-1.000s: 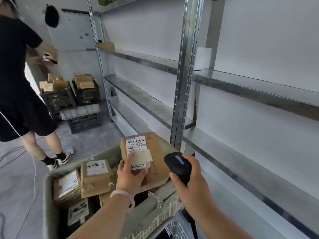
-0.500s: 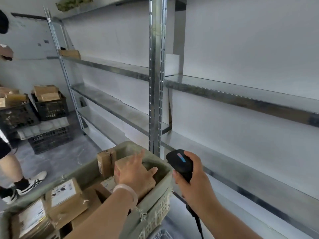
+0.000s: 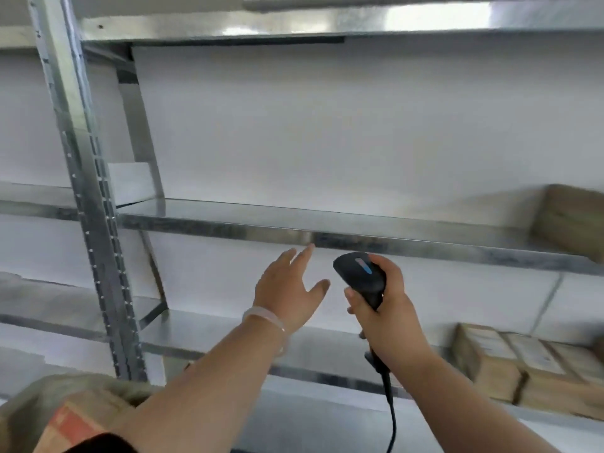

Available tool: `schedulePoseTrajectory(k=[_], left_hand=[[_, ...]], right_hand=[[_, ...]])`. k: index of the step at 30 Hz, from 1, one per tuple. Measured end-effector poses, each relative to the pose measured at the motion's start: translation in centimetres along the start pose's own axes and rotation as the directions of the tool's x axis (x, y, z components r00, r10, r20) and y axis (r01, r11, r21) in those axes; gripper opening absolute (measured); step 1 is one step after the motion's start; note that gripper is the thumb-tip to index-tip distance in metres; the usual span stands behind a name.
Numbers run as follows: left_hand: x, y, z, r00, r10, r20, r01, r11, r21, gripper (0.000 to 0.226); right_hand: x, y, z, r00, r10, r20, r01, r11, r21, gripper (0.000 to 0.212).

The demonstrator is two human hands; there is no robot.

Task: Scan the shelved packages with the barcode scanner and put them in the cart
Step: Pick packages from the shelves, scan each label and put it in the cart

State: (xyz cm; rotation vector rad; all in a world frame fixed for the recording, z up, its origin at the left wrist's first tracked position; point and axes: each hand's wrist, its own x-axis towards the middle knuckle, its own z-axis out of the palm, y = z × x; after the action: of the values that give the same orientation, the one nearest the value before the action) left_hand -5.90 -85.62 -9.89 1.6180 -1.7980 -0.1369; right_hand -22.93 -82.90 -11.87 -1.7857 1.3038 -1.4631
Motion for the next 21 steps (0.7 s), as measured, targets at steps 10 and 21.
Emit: schedulePoseTrajectory(k=[10,21], left_hand=[[3.4,19.6,7.7,0.941,0.333,0.056,-0.313,0.922,-0.228,0.067],[4.8,35.6,16.6,0.917,0.391,0.072,-0.330,0.850,-0.411,0.067]], right_hand=[[1.4,2.6,-18.4,0.970,-0.037,-0.238,0.017,0.996,-0.087,0.050],[4.7,6.5,-36.7,0.921,-0.119,-0.371,0.063,0.985,-0.159,0.049]])
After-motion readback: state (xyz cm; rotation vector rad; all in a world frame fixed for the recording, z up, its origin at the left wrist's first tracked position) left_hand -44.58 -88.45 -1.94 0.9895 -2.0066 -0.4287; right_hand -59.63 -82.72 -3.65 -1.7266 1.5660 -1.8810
